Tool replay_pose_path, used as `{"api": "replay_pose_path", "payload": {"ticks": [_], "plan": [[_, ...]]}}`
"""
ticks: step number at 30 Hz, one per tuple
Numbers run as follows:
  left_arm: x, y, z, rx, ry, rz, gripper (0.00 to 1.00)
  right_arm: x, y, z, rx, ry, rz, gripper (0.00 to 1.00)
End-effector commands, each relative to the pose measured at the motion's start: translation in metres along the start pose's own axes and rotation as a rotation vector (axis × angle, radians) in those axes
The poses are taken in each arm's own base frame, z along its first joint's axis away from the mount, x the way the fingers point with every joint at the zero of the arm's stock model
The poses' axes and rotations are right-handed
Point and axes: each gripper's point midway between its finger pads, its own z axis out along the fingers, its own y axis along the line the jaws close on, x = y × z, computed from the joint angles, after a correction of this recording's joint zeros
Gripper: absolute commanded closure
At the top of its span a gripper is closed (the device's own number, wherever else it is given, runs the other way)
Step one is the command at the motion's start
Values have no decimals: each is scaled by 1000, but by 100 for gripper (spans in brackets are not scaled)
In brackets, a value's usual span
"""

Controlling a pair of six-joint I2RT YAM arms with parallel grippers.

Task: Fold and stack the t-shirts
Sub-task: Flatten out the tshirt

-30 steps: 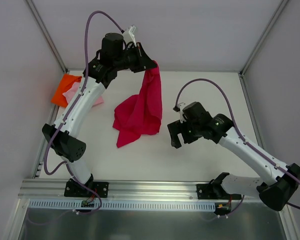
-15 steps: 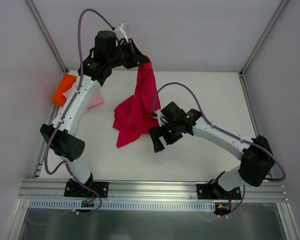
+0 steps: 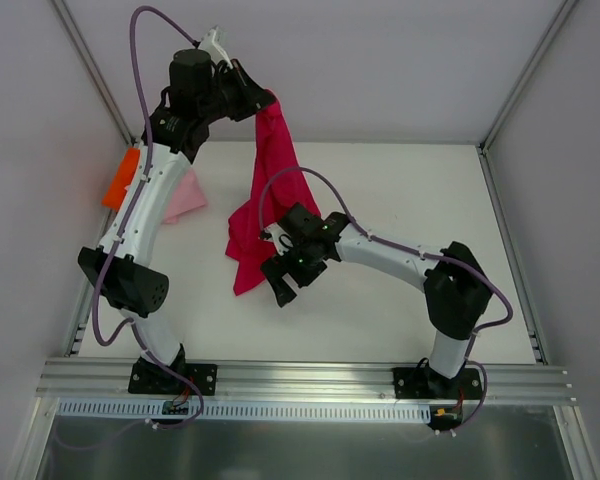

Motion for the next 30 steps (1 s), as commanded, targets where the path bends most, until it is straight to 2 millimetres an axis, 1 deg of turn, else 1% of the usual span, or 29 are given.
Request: {"api": "replay_pose_path", "payload": {"ticks": [1, 3, 4, 5, 7, 8, 9, 10, 11, 12, 14, 17, 18, 19, 20, 21, 22, 23, 24, 26, 27, 28, 30], "plan": [[-66, -18, -28, -1, -231, 17, 100, -36, 11, -9, -18, -97, -74, 0], [-78, -16, -35, -25, -266, 9, 100, -48, 8, -11, 6, -136, -90, 0], [-82, -17, -39, -25, -274, 10, 100, -52, 6, -11, 19, -156, -98, 0], [-92, -21, -45, -20, -295, 14, 100, -61, 5, -11, 27, -191, -109, 0], [-97, -22, -53, -28, -309, 15, 100, -70, -3, -8, 71, -222, -111, 0], [-99, -23, -57, -30, -316, 20, 100, -78, -6, -4, 86, -249, -117, 1], [-100, -23, -60, -35, -323, 23, 100, -82, -13, -2, 127, -266, -115, 2], [-104, -26, -67, -38, -339, 26, 100, -88, -16, -3, 162, -294, -122, 2], [-105, -26, -69, -42, -346, 26, 100, -98, -19, -5, 196, -366, -134, 3], [-106, -27, -72, -41, -350, 27, 100, -103, -28, -7, 259, -409, -130, 1], [-109, -32, -79, -31, -364, 16, 100, -116, -41, -14, 345, -497, -97, 0], [-109, -38, -85, -9, -367, -14, 100, -129, -49, -20, 416, -584, -78, 0], [-109, -39, -86, -5, -370, -24, 100, -133, -54, -27, 495, -625, -73, 0], [-106, -39, -89, -3, -369, -32, 100, -141, -57, -34, 539, -672, -66, 0], [-107, -41, -90, 6, -375, -29, 100, -145, -59, -39, 573, -696, -56, 0], [-107, -41, -91, 6, -371, -24, 100, -148, -65, -46, 649, -718, -36, 0], [-106, -41, -90, 1, -364, -22, 100, -158, -64, -53, 668, -770, -26, 0], [-104, -37, -88, -11, -355, -16, 100, -163, -63, -57, 691, -796, -24, 0], [-101, -34, -87, -21, -346, -17, 100, -171, -57, -68, 728, -828, -43, 0], [-99, -32, -86, -27, -340, -15, 100, -186, -47, -75, 777, -877, -91, 0], [-99, -30, -85, -31, -343, -13, 100, -192, -39, -84, 833, -891, -140, 0], [-99, -31, -85, -31, -345, -10, 100, -199, -36, -87, 865, -922, -156, 0], [-100, -29, -85, -38, -346, 1, 100, -202, -31, -94, 897, -929, -179, 0]]}}
